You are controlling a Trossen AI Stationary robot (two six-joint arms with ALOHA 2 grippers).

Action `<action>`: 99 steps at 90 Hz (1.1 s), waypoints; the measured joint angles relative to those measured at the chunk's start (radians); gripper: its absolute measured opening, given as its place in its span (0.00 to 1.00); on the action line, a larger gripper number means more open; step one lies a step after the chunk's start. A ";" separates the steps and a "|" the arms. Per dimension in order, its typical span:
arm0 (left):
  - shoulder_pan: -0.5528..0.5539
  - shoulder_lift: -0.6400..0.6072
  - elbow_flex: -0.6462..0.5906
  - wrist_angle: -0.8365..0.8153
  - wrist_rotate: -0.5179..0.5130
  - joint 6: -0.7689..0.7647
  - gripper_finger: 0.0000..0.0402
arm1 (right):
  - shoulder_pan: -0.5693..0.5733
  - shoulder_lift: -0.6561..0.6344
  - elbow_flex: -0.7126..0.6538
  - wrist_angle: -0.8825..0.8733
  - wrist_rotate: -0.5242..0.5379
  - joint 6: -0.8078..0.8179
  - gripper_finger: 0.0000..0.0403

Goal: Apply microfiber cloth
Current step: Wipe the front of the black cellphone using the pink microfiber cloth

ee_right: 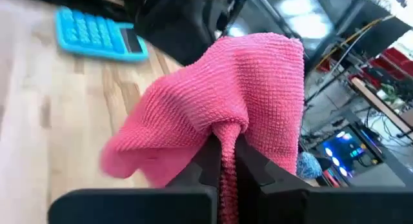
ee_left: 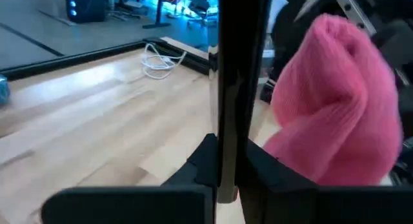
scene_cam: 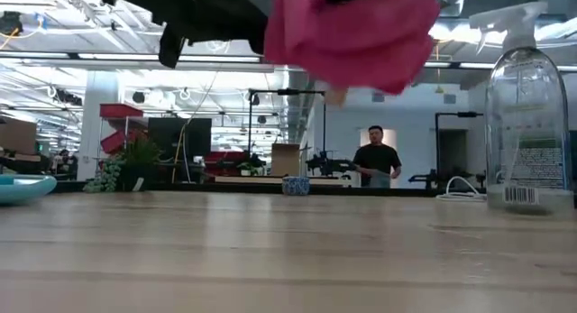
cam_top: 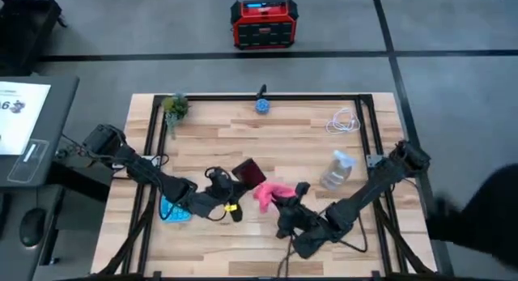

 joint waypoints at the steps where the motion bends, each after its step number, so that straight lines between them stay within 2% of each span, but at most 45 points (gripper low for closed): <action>1: 0.000 0.000 0.000 0.007 0.000 0.006 0.02 | 0.002 0.000 0.000 0.000 0.000 0.004 0.00; 15: 0.003 0.000 0.000 0.089 0.001 0.068 0.02 | -0.017 0.001 0.000 0.002 0.019 0.125 0.00; 26: -0.007 0.000 0.000 0.169 0.002 0.121 0.02 | -0.046 0.001 0.000 0.084 0.018 0.084 0.00; 46: -0.008 0.000 0.000 0.231 0.013 0.166 0.02 | -0.088 0.001 0.000 0.256 -0.057 -0.084 0.00; 59: -0.008 0.000 0.000 0.251 0.029 0.187 0.02 | -0.118 0.001 0.000 0.307 -0.213 -0.117 0.00; 65: -0.009 0.000 -0.001 0.255 0.041 0.197 0.02 | -0.127 0.001 0.000 0.289 -0.222 -0.118 0.00; 73: -0.010 0.000 -0.001 0.259 0.051 0.203 0.02 | -0.125 0.001 0.000 0.274 -0.142 -0.121 0.00; 86: -0.024 0.000 -0.001 0.264 0.052 0.218 0.02 | -0.082 -0.009 0.000 0.253 0.104 -0.124 0.00; 94: -0.027 0.000 -0.001 0.264 0.057 0.220 0.02 | -0.062 -0.014 0.001 0.249 0.205 -0.119 0.00; 99: -0.027 0.000 -0.001 0.262 0.060 0.221 0.02 | -0.057 -0.015 0.001 0.247 0.229 -0.099 0.00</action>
